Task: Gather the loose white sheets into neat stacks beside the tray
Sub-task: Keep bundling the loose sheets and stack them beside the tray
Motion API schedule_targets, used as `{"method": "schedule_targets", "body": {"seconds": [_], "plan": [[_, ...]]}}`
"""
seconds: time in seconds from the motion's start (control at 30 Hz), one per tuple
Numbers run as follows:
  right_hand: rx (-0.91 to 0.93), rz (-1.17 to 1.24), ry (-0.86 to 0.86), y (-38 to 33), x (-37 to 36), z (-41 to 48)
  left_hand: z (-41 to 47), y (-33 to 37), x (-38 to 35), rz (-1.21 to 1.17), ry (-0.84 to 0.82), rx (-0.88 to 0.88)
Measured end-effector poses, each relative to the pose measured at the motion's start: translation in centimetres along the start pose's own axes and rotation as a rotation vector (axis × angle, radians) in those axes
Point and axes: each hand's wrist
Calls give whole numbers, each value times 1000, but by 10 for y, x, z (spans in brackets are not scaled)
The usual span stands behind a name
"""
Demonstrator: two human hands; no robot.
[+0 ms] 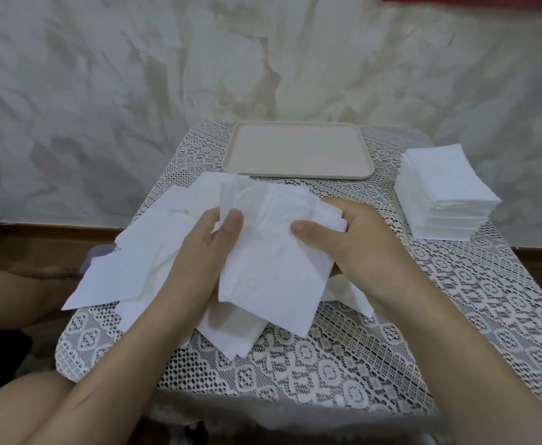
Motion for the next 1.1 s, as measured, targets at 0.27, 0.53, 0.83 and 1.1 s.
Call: {"method": "schedule_targets", "body": {"seconds": [0.27,0.53,0.83,1.1], "plan": [[-19,-58,61,4,10,-5,0,-2,3,-42,12,53],[-44,124,10,1,14,-9,-2,0,1,-57,2,25],[-3,15,31,6,6,-1,3,-4,3,-28,-2,9],[-5,7,42,10,6,1,3,-2,2,-49,6,48]]}}
Point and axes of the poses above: each hand's wrist, its own z-axis towards the middle knuckle, its own x-axis out of the back of the hand, y = z × x, and after that the axes turned 6 degrees about -y, right-handed
